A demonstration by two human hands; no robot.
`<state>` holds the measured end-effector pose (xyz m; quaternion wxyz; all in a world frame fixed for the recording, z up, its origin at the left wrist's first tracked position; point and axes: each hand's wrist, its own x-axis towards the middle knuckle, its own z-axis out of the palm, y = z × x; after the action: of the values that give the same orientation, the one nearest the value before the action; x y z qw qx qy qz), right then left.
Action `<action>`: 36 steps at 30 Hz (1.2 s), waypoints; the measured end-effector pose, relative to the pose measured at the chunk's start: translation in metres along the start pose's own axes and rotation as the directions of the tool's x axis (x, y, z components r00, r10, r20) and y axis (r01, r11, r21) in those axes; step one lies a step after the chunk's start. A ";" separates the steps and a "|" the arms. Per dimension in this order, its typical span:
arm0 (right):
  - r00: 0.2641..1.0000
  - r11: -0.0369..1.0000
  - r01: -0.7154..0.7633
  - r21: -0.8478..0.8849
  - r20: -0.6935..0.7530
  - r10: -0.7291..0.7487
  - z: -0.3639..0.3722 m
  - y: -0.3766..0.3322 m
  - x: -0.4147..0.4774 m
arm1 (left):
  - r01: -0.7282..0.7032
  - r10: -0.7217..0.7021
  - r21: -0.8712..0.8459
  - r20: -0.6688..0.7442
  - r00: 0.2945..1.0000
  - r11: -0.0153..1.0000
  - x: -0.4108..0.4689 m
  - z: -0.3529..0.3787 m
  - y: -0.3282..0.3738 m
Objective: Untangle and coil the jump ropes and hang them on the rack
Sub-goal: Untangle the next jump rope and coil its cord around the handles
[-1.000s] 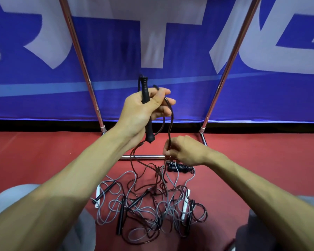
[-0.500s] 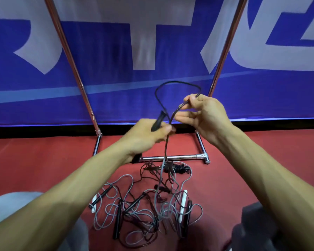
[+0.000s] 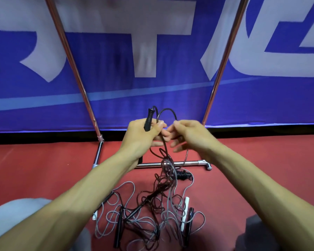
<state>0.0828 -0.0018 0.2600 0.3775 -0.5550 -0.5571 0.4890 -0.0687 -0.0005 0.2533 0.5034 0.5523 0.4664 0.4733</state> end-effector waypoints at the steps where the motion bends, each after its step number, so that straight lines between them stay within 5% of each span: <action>1: 0.999 0.990 0.018 -0.139 0.029 -0.014 0.003 0.006 0.000 | -0.013 0.013 -0.021 -0.023 1.000 1.000 0.000 -0.001 0.002; 6: 0.978 0.906 0.122 -0.406 0.206 -0.039 0.017 0.018 0.002 | -0.063 0.057 -0.069 -0.088 0.994 0.996 0.000 -0.015 0.012; 13: 0.955 0.816 0.293 -0.498 0.192 -0.226 0.027 0.023 0.003 | -0.102 0.092 -0.124 -0.085 0.992 0.987 -0.002 -0.023 0.021; 19: 0.929 0.641 0.359 -0.678 0.193 -0.316 0.020 0.025 0.002 | -0.100 0.097 -0.041 -0.077 0.992 0.994 0.002 -0.021 0.014; 31: 0.920 0.820 0.228 -0.524 -0.161 -0.358 -0.005 0.006 0.004 | -0.067 0.032 0.330 0.112 0.993 0.941 0.003 -0.013 -0.008; 36: 0.890 0.809 0.268 -0.523 -0.188 -0.416 -0.008 0.000 0.002 | -0.078 -0.004 0.413 0.195 0.981 0.907 0.002 -0.009 -0.012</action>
<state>0.0907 0.0011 0.2619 0.3878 -0.5868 -0.6904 0.1692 -0.0782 0.0033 0.2422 0.4066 0.6990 0.4958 0.3165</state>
